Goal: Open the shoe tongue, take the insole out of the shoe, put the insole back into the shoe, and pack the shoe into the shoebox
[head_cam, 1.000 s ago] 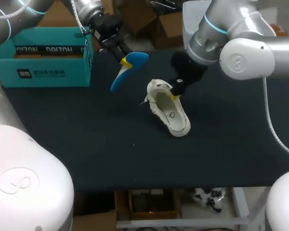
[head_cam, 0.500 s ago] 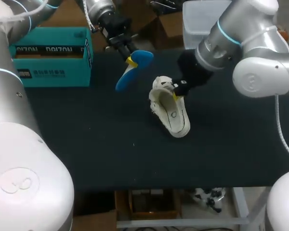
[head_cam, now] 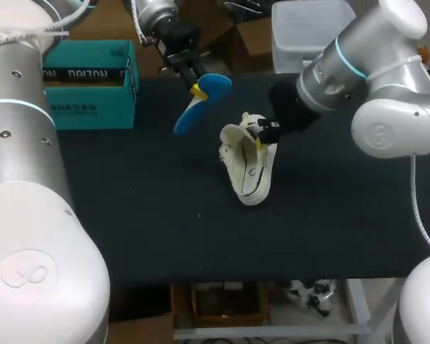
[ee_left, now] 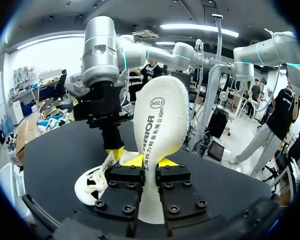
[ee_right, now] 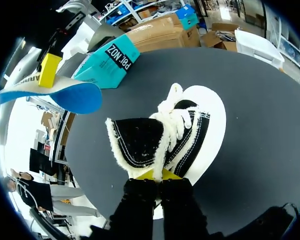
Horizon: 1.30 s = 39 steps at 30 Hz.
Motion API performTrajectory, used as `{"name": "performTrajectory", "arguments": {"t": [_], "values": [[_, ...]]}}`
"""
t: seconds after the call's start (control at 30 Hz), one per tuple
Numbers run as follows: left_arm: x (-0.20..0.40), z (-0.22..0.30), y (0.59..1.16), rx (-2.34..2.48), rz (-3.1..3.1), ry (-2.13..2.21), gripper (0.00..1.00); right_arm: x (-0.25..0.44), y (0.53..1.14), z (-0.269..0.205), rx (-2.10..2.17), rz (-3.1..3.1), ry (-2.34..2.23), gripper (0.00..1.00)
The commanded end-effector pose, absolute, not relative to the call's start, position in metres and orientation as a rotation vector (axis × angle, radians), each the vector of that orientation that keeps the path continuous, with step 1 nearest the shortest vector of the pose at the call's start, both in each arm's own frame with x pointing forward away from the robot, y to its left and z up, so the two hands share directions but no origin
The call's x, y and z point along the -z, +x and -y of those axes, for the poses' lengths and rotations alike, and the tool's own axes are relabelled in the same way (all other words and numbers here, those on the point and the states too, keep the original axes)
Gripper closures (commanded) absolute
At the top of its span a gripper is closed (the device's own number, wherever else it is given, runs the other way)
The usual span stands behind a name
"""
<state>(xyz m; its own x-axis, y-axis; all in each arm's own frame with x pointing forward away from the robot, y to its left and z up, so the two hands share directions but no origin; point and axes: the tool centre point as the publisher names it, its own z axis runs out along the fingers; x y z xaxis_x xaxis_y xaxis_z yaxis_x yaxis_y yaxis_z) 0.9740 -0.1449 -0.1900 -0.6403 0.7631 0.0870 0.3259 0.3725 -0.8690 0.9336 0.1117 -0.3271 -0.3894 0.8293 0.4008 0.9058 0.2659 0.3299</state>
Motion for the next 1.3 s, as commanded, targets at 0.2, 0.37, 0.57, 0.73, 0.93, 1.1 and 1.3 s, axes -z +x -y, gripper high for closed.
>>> {"name": "performTrajectory", "arguments": {"t": [0.2,0.37,0.57,0.73,0.93,1.1,1.3], "values": [[0.197,0.144,0.980,-1.157,2.067,-0.957,1.00,0.342,0.936,-0.101,0.804,2.362,-1.576,1.00],[0.196,0.143,0.977,-1.161,2.073,-0.955,1.00,0.341,0.935,-0.095,0.801,2.364,-1.554,0.00],[0.189,0.141,0.963,-1.175,2.043,-1.037,1.00,0.323,0.924,-0.089,0.722,2.356,-1.565,0.00],[0.181,0.145,0.939,-1.202,1.986,-1.159,1.00,0.304,0.907,-0.078,0.687,2.309,-1.564,0.00],[0.167,0.162,0.913,-1.238,1.878,-1.255,1.00,0.288,0.893,-0.071,0.703,2.303,-1.557,0.00],[0.163,0.166,0.910,-1.238,1.868,-1.243,1.00,0.288,0.893,-0.071,0.703,2.303,-1.557,0.00],[0.163,0.166,0.910,-1.238,1.868,-1.243,1.00,0.288,0.893,-0.071,0.703,2.303,-1.557,0.00]]}}
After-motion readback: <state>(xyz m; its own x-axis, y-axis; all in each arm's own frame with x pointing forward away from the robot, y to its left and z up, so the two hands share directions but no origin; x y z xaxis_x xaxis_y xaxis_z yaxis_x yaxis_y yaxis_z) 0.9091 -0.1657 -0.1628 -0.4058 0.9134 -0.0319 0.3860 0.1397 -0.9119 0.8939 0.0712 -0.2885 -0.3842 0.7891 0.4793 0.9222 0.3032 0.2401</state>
